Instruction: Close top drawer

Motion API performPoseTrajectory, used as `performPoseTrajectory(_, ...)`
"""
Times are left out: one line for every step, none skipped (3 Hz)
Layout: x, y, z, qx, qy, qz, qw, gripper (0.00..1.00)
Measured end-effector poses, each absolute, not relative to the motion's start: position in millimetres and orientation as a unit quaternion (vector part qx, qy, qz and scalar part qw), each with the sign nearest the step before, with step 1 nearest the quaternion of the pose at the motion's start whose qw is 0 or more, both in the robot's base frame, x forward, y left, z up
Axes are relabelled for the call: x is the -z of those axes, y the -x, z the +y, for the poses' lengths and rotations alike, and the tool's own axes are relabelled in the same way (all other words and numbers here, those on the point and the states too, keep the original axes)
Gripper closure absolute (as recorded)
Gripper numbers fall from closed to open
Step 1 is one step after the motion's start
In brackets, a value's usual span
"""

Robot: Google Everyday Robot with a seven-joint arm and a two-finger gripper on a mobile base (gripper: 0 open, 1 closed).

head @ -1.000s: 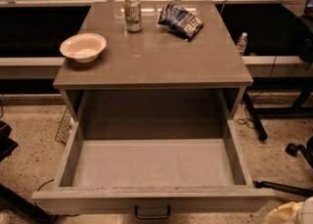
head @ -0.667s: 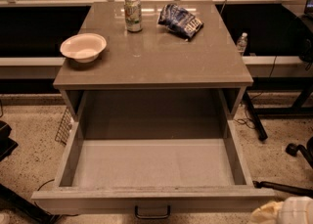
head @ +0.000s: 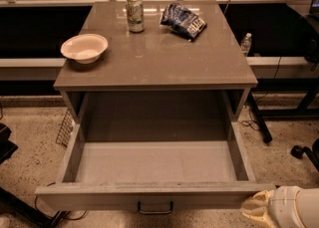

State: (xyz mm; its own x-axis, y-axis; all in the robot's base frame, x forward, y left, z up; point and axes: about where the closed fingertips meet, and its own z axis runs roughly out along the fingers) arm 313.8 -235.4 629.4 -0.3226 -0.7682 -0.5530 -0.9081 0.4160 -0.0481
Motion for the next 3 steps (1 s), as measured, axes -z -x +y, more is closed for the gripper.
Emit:
performPoseTrajectory(-637,-340,-231,-0.128,0.537,0.788,0.274,1.0)
performPoseTrajectory(-639,-354,-229,-0.125,0.543,0.781,0.282,1.0)
performPoseTrajectory(-631,-408,-220,-0.137,0.556,0.761,0.304,1.0)
